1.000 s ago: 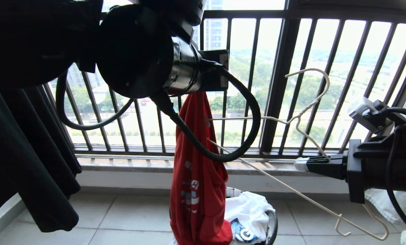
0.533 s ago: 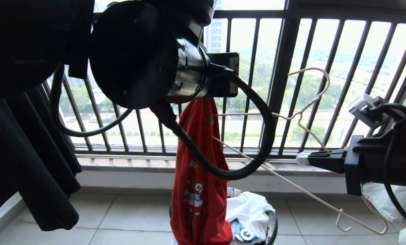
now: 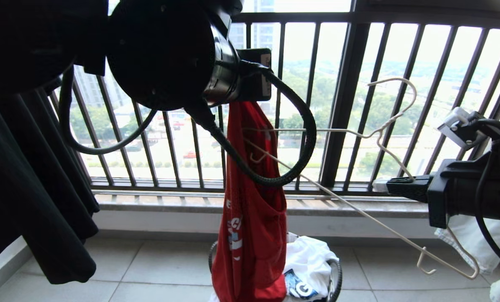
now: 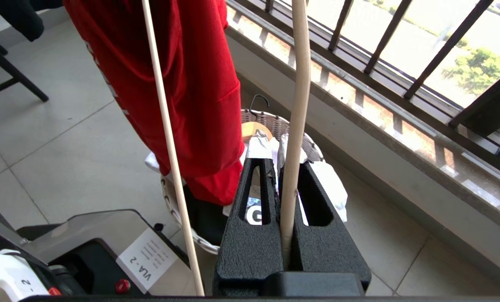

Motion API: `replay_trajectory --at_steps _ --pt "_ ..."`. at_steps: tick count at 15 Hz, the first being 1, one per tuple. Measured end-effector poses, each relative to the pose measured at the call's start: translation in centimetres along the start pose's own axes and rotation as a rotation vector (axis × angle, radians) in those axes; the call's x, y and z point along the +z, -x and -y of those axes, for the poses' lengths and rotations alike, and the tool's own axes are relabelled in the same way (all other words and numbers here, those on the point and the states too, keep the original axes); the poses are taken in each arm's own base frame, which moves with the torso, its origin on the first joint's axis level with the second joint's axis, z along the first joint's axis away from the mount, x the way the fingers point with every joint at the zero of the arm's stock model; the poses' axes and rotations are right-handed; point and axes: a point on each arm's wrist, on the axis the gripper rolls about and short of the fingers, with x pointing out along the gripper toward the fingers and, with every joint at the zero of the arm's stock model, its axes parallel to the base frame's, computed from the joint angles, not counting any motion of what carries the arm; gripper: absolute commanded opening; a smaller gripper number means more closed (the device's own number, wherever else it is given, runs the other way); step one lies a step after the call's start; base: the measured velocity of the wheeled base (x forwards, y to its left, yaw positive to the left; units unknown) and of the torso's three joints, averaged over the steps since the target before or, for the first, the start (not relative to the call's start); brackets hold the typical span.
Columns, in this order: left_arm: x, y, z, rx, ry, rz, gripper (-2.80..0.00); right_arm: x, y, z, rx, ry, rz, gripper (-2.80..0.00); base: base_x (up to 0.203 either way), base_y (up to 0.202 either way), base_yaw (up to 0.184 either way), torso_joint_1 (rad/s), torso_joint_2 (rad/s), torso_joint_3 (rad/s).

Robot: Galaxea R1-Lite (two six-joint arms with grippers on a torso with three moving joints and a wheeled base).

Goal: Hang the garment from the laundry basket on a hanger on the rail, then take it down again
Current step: Hang the clothes on the clothes rack

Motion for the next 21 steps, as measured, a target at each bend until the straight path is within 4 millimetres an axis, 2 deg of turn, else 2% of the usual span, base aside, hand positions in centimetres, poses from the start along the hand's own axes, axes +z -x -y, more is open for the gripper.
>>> replay_trajectory --at_steps 5,9,11,15,17,21 --pt "0.2 -0.1 -0.4 0.010 -0.006 0.005 -2.80 0.0 0.0 0.2 -0.007 -0.002 0.001 -2.80 0.000 0.000 0.000 0.000 0.00 0.000" --pt "-0.5 0.2 0.1 -0.015 -0.035 -0.032 -2.80 0.1 0.1 0.5 -0.022 -0.004 0.004 -2.80 0.000 0.000 0.000 0.000 0.00 0.000" --pt "-1.3 0.7 1.1 -0.077 -0.040 -0.073 -2.80 0.1 0.2 0.5 -0.022 -0.003 0.005 -2.80 0.000 0.000 0.000 0.000 0.00 0.000" --pt "-1.5 0.7 1.8 -0.219 -0.034 -0.119 -2.80 0.0 0.2 0.2 -0.006 0.002 0.002 -2.80 0.000 0.000 0.000 0.000 0.00 0.000" --pt "-1.6 0.3 1.7 -0.213 -0.056 -0.119 -2.80 -0.2 0.2 0.1 0.000 0.027 -0.003 -2.80 0.000 0.000 0.000 0.000 0.00 0.000" --pt "-0.9 -1.8 0.3 -0.145 -0.084 -0.080 -2.80 -0.5 0.3 -0.1 0.020 0.045 -0.009 -2.80 0.000 0.000 0.000 0.000 0.00 0.000"
